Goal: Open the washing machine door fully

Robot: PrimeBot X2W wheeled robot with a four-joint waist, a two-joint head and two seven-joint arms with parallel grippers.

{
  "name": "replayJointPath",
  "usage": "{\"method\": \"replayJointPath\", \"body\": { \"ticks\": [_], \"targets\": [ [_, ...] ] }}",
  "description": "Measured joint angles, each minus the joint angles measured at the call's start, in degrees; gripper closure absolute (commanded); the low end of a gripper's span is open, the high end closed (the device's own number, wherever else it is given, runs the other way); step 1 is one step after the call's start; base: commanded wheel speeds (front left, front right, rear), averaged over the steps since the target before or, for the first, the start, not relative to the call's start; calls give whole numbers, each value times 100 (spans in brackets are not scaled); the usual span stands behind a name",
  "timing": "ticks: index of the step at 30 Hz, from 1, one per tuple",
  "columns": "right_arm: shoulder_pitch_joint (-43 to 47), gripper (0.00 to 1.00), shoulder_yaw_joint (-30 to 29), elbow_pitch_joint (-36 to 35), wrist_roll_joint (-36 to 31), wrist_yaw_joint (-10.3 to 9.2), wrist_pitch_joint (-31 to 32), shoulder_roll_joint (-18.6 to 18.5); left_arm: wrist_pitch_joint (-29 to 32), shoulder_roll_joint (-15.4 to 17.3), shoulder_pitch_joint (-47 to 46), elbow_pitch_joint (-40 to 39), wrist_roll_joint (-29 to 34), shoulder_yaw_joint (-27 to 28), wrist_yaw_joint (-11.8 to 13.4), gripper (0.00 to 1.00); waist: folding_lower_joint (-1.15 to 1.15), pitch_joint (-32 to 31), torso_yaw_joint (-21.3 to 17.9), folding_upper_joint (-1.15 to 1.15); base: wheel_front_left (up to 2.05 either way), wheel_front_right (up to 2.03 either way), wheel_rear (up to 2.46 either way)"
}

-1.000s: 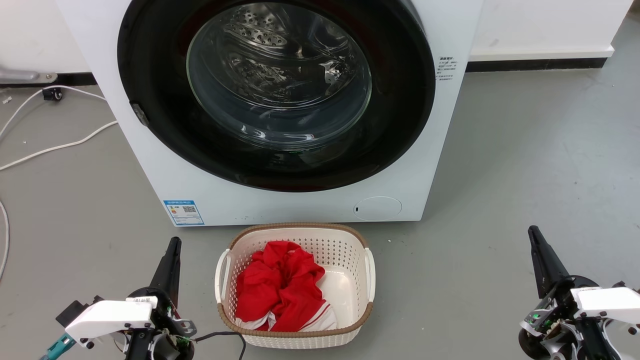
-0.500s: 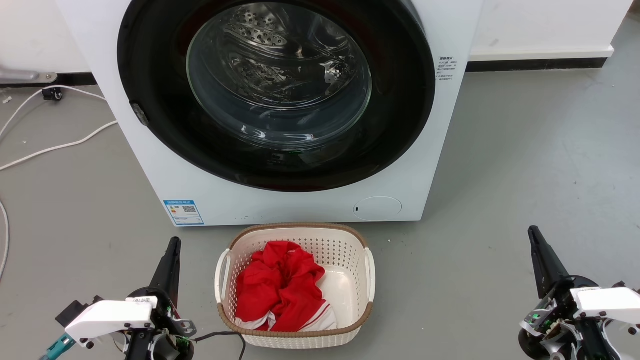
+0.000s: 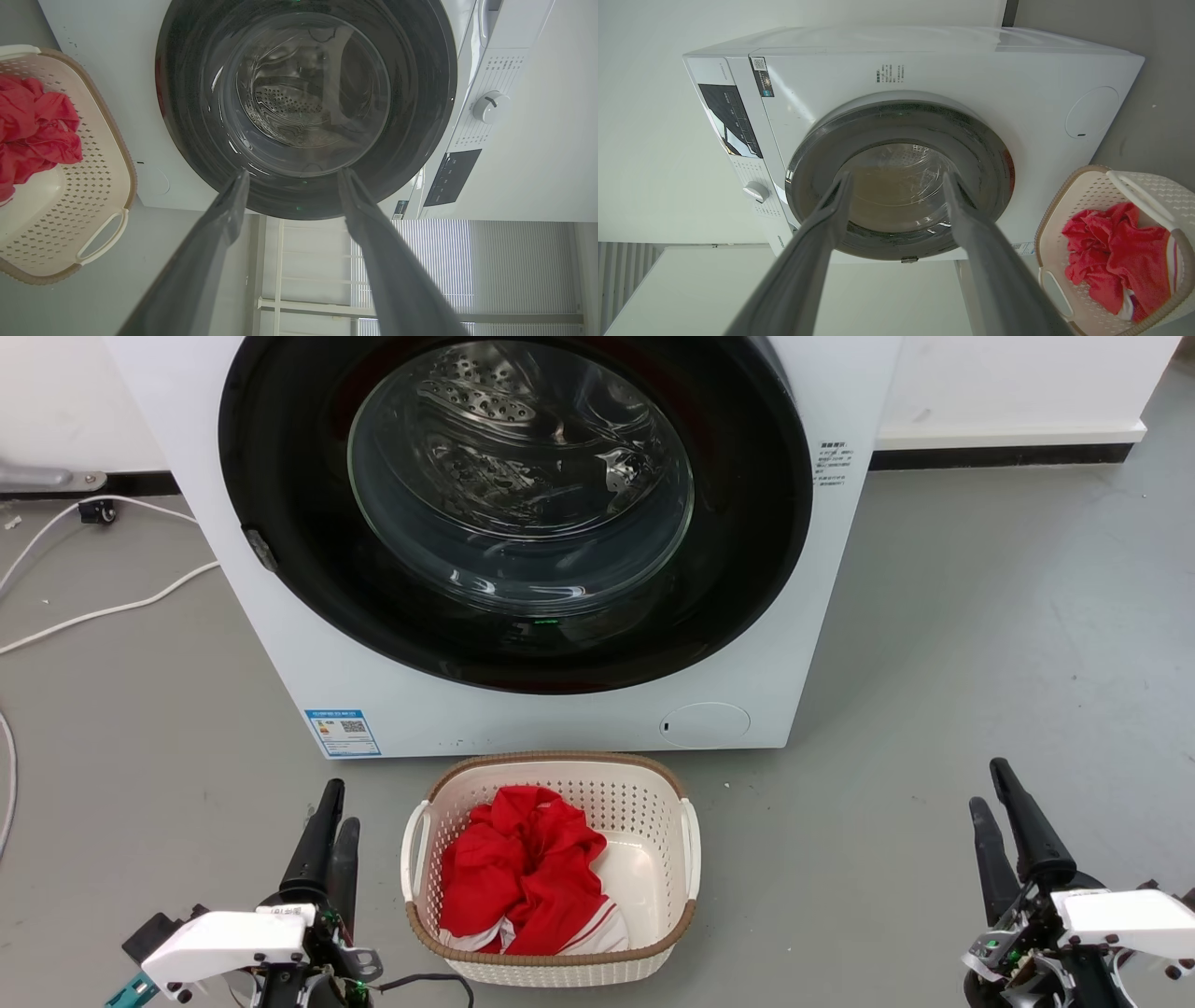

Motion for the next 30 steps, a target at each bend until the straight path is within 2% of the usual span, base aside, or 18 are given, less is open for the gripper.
{"method": "replayJointPath", "body": {
  "ticks": [7, 23, 30],
  "targets": [
    [64, 0, 0, -218, -573, 0, -172, 4, -185, -1, -10, -199, 519, -37, 0, 0, 0, -1, 9, 0, 0, 0, 0],
    [149, 0, 118, -721, -3130, 0, -530, 15, -552, -7, -42, -676, 2413, -202, 0, 0, 0, -9, 39, 0, 0, 0, 0],
    [199, 0, 136, -769, -4033, 0, -672, 20, -686, -12, -43, -737, 3241, -335, 0, 0, 0, -19, 52, 0, 0, 0, 0]
  ]
}}
